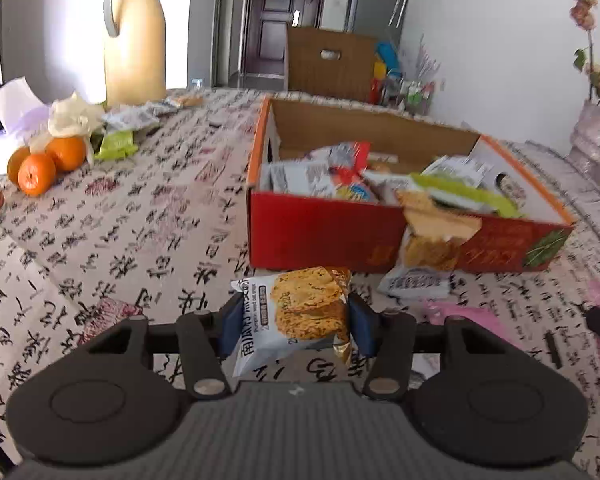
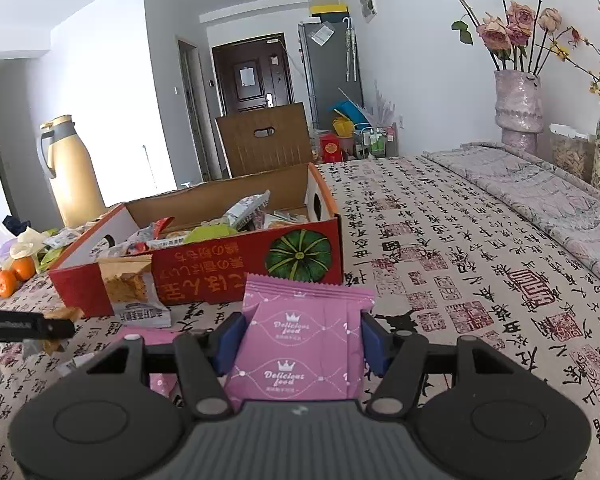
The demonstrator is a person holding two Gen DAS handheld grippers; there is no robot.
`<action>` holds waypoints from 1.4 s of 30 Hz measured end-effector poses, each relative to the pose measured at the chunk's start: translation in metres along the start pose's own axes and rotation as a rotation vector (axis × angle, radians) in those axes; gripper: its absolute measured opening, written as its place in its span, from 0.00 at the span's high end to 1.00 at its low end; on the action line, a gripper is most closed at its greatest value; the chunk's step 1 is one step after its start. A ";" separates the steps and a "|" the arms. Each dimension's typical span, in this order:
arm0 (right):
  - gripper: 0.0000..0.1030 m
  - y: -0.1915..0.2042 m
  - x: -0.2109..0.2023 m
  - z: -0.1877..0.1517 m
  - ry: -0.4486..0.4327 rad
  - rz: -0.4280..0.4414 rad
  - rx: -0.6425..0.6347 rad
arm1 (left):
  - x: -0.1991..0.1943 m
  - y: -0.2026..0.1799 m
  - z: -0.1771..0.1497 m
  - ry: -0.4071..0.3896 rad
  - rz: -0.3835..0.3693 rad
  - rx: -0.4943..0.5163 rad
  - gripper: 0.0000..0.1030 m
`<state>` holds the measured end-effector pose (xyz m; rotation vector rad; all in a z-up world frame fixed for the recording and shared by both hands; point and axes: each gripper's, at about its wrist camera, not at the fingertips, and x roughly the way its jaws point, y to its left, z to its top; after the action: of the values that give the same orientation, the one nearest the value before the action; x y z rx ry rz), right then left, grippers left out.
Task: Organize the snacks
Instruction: 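Carry the cracker packet and pink packet up over the box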
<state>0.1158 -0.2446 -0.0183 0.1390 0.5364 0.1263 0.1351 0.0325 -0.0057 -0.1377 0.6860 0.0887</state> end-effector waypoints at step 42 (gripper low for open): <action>0.41 0.058 0.069 0.103 -0.161 0.102 -0.092 | -0.005 -0.041 0.105 -0.281 -0.017 0.023 0.47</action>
<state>0.2232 -0.1873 0.0446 0.0863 0.3619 0.2366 0.2018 0.0081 0.0817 -0.1067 0.4051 0.0816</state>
